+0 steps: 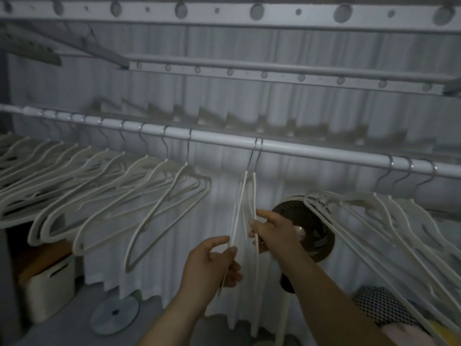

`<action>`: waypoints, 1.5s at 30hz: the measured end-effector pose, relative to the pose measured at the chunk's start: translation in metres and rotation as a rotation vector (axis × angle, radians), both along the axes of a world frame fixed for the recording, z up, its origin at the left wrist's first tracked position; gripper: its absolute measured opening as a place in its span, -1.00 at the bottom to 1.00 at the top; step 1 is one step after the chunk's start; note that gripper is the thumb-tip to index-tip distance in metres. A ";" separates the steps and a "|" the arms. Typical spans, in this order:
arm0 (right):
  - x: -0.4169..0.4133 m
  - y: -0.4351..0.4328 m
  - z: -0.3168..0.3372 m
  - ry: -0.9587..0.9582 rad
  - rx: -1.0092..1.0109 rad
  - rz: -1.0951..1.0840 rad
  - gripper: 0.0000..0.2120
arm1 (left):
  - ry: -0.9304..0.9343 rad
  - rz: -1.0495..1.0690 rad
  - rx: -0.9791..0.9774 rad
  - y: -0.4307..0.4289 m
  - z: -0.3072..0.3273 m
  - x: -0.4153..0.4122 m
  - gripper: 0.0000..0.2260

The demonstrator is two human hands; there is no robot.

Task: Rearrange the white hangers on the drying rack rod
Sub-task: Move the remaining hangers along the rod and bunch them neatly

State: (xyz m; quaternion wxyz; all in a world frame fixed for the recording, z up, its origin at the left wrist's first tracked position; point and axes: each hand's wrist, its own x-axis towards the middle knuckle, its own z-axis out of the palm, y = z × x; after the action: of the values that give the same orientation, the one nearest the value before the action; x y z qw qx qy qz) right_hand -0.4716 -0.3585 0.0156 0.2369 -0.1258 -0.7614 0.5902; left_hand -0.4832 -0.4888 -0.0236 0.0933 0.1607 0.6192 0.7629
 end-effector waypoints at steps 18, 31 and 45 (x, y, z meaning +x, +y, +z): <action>-0.043 -0.051 -0.006 0.120 0.074 -0.129 -0.73 | 0.020 0.011 0.083 -0.053 -0.002 -0.035 -0.79; -0.043 -0.062 -0.007 0.141 0.064 -0.149 -0.72 | 0.011 0.042 0.115 -0.065 -0.002 -0.037 -0.78; -0.030 -0.051 -0.007 0.162 0.065 -0.195 -0.73 | 0.013 0.018 0.096 -0.059 0.000 -0.030 -0.78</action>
State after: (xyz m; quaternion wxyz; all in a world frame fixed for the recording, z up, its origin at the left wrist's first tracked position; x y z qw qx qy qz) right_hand -0.5017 -0.4098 0.0083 0.3580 -0.1433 -0.7427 0.5475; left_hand -0.5132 -0.5476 -0.0238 0.0745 0.1643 0.5840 0.7915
